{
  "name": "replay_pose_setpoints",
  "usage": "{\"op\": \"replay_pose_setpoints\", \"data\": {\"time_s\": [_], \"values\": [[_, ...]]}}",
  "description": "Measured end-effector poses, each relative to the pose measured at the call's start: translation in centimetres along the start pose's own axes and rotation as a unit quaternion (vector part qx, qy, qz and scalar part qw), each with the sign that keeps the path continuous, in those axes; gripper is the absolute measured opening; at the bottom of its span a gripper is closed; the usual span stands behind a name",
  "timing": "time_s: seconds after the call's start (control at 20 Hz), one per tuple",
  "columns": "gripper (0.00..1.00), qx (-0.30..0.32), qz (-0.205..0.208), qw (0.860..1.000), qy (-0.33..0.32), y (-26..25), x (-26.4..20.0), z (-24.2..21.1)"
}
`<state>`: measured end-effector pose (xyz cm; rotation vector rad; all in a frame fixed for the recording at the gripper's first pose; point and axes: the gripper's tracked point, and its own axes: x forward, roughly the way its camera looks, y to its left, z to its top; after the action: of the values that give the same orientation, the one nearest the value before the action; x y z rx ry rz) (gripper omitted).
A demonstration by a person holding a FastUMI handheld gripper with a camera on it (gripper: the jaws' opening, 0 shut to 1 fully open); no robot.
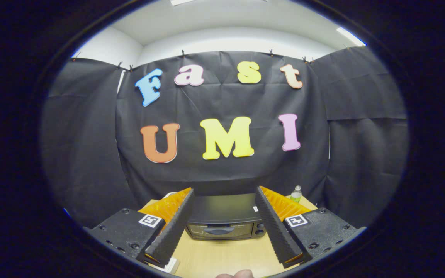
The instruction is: Open the toaster oven, put the food inside, and close the toaster oven door.
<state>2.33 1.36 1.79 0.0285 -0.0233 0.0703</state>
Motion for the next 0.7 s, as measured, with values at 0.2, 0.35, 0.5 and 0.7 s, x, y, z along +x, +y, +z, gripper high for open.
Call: {"op": "replay_pose_setpoints", "data": {"time_s": [0.2,0.35,0.5,0.7], "values": [[1.0,0.015,0.011,0.999,-0.029,1.2,-3.6,3.4],[1.0,0.025,0.014,0.999,-0.025,1.6,-5.5,3.8],[1.0,0.018,0.003,1.0,-0.022,1.2,-6.6,3.7],[1.0,0.023,-0.003,0.999,-0.022,0.9,-7.0,3.5]]}}
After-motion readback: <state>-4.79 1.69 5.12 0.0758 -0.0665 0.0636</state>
